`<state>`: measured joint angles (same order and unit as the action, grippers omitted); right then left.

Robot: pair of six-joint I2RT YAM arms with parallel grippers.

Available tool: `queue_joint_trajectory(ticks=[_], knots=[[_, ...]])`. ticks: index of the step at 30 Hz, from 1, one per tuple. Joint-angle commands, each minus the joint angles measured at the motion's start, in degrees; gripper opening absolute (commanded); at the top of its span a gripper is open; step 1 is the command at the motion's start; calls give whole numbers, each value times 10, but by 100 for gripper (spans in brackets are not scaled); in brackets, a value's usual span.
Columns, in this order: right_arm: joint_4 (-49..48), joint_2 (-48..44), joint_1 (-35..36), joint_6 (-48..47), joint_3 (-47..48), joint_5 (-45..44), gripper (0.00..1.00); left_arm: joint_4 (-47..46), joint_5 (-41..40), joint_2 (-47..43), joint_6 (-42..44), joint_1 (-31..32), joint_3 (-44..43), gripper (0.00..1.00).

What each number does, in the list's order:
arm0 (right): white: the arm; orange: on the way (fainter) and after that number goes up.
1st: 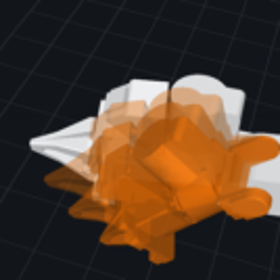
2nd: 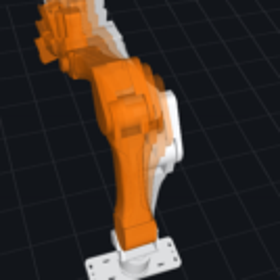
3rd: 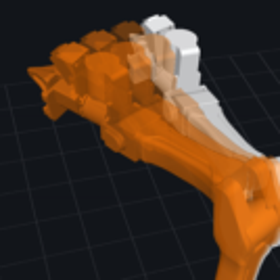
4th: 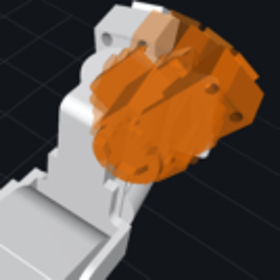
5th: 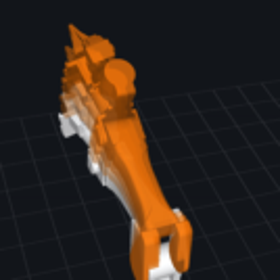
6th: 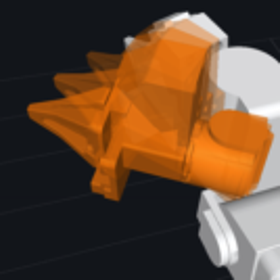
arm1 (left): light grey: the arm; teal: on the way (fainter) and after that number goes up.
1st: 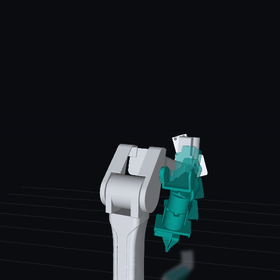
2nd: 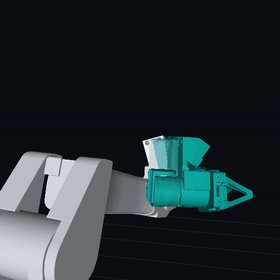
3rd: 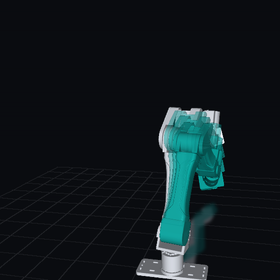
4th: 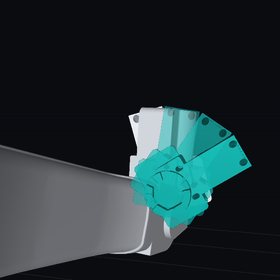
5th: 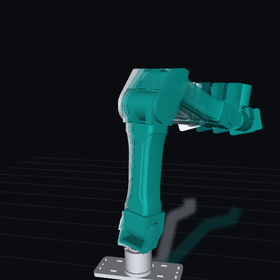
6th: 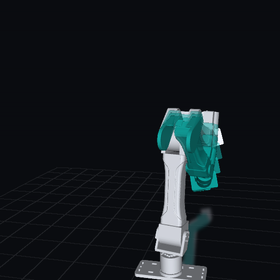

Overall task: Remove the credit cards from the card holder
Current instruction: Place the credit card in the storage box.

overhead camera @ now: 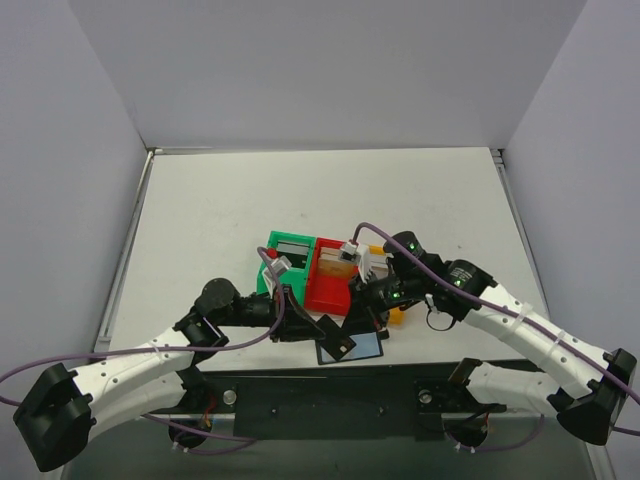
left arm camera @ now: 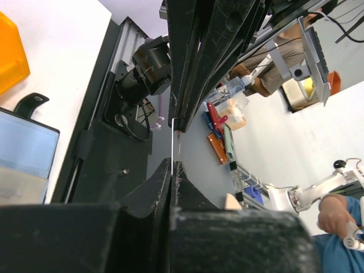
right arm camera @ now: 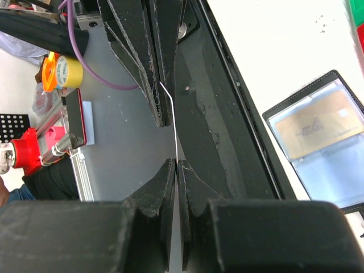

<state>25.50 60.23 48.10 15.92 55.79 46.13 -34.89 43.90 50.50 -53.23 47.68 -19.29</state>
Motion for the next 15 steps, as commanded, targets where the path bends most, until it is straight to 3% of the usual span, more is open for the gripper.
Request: queue_joint_trajectory(ticks=[1,8,15], knots=[[3,7,0,-11,22,-5,11,-20,-23,-15,9,4,-17,0],[-25,-4,-3,18,7,-11,27,-35,-79,-44,-4,4,14,0],[-63,-8,-14,48,4,-6,27,-41,-92,-57,0,5,24,0]])
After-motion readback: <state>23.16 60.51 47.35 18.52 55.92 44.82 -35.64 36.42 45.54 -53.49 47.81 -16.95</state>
